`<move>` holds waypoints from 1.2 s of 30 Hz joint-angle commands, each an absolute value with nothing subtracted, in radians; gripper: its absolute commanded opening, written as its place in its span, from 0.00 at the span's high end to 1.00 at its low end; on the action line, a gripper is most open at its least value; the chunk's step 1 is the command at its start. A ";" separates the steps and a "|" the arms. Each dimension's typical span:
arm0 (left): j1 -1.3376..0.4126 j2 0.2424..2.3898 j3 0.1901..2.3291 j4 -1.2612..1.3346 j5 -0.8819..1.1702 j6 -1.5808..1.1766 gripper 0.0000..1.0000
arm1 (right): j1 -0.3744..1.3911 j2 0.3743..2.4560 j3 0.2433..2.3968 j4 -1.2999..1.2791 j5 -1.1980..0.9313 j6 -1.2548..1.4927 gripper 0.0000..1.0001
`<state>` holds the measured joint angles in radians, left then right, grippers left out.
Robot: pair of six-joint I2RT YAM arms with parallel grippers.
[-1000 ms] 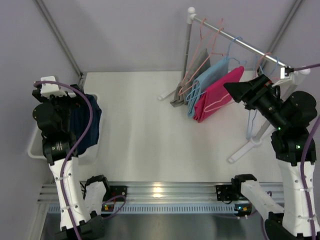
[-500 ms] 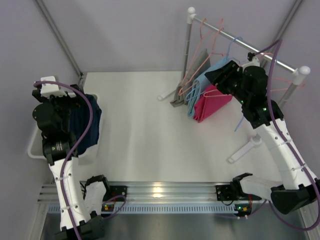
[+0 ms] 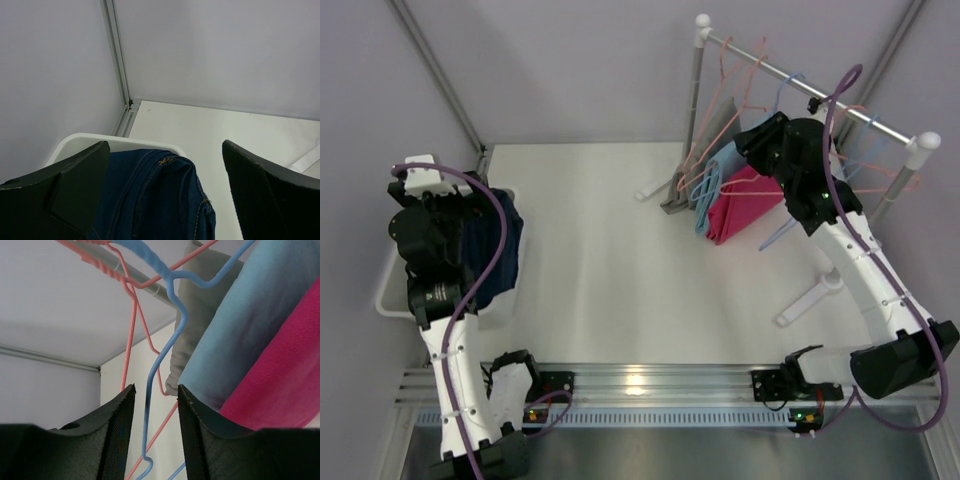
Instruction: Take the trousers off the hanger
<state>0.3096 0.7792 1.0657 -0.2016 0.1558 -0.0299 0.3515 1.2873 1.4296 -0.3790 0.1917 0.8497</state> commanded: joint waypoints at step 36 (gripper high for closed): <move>0.314 0.746 1.045 -0.169 0.158 -0.026 0.01 | 0.356 1.134 1.416 -0.174 0.132 0.707 1.00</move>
<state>0.3099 0.7567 1.0096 -0.1925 0.1387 0.0025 0.3553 1.2232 1.3987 -0.4179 0.1894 0.8082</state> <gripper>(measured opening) 0.990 0.007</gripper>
